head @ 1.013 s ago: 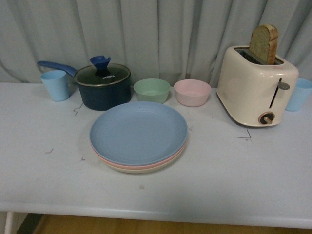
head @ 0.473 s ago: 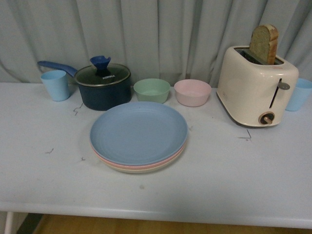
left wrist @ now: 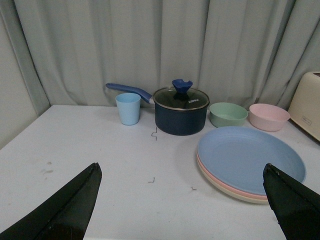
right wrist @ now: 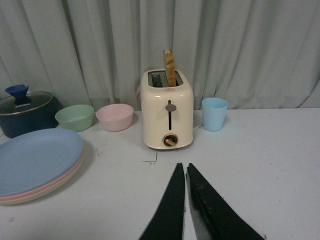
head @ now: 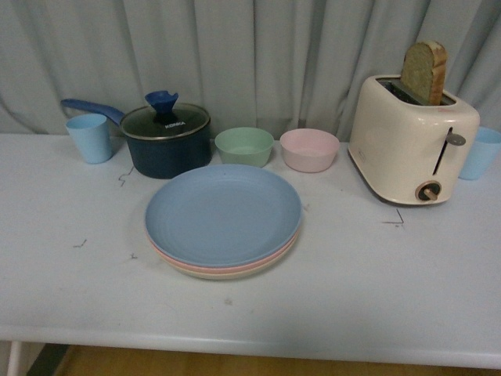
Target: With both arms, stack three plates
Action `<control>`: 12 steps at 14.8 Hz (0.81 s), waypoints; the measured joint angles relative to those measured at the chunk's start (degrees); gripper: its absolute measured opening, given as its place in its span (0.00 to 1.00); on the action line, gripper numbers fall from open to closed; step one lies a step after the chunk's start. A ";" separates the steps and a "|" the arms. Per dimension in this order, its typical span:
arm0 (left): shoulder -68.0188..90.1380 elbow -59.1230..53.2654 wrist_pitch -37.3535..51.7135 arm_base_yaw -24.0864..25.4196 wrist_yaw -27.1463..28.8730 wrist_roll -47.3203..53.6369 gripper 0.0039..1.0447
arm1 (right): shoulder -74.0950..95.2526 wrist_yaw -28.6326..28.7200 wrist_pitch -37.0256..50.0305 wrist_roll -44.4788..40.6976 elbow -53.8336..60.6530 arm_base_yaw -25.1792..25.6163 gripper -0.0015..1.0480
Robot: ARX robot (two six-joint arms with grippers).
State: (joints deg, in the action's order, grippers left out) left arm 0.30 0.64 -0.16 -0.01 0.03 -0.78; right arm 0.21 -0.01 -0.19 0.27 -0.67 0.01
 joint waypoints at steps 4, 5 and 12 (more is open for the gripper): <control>0.00 0.00 -0.02 0.00 -0.02 0.00 0.94 | 0.00 0.00 0.00 0.00 0.00 0.00 0.42; 0.00 0.00 -0.02 0.00 -0.02 0.00 0.94 | 0.00 0.00 -0.02 0.00 0.00 0.00 0.45; 0.00 0.00 -0.02 0.00 -0.02 0.00 0.94 | 0.00 0.00 -0.02 0.00 0.00 0.00 0.68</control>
State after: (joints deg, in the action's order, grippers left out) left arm 0.30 0.64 -0.19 -0.01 0.01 -0.78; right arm 0.21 -0.01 -0.21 0.27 -0.67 0.01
